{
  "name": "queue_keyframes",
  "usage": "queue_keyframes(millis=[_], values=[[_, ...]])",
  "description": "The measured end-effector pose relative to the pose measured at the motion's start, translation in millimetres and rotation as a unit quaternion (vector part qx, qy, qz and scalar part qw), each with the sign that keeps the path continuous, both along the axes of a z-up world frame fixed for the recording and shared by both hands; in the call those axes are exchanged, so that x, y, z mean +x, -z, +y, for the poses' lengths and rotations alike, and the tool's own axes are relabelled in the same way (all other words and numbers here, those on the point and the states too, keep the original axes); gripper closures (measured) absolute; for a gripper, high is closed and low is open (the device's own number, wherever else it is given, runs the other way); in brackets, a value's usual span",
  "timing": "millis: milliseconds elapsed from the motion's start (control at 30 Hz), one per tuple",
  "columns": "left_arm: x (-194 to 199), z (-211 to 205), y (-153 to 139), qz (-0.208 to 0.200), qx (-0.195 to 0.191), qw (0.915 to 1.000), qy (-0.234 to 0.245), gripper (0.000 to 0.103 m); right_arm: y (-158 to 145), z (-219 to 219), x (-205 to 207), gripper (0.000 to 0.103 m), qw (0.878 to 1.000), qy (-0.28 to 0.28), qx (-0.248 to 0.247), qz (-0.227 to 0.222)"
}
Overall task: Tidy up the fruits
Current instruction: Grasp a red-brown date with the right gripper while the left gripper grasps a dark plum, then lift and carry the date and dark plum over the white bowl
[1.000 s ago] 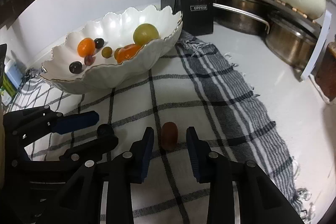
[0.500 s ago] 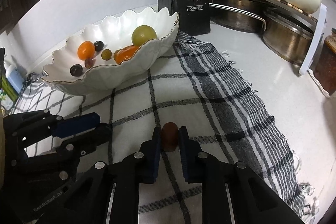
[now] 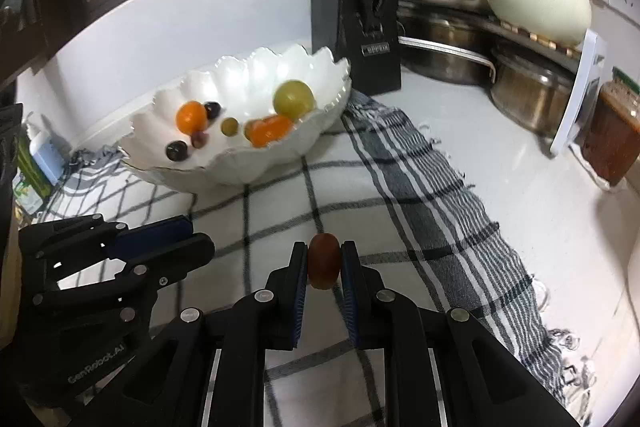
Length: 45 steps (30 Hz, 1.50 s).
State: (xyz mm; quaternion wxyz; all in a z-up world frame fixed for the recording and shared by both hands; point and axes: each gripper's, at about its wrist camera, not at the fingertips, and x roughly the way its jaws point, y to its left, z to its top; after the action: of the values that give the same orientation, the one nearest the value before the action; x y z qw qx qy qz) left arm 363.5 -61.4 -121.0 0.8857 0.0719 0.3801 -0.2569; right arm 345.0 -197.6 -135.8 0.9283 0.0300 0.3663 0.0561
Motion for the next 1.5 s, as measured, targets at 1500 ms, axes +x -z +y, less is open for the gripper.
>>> queue_keyframes(millis=[1500], values=[[28.3,63.2,-116.9,-0.143,-0.014,0.9837,-0.108,0.082,-106.3,62.5,44.8,0.085,0.988,-0.077,0.013,-0.134]])
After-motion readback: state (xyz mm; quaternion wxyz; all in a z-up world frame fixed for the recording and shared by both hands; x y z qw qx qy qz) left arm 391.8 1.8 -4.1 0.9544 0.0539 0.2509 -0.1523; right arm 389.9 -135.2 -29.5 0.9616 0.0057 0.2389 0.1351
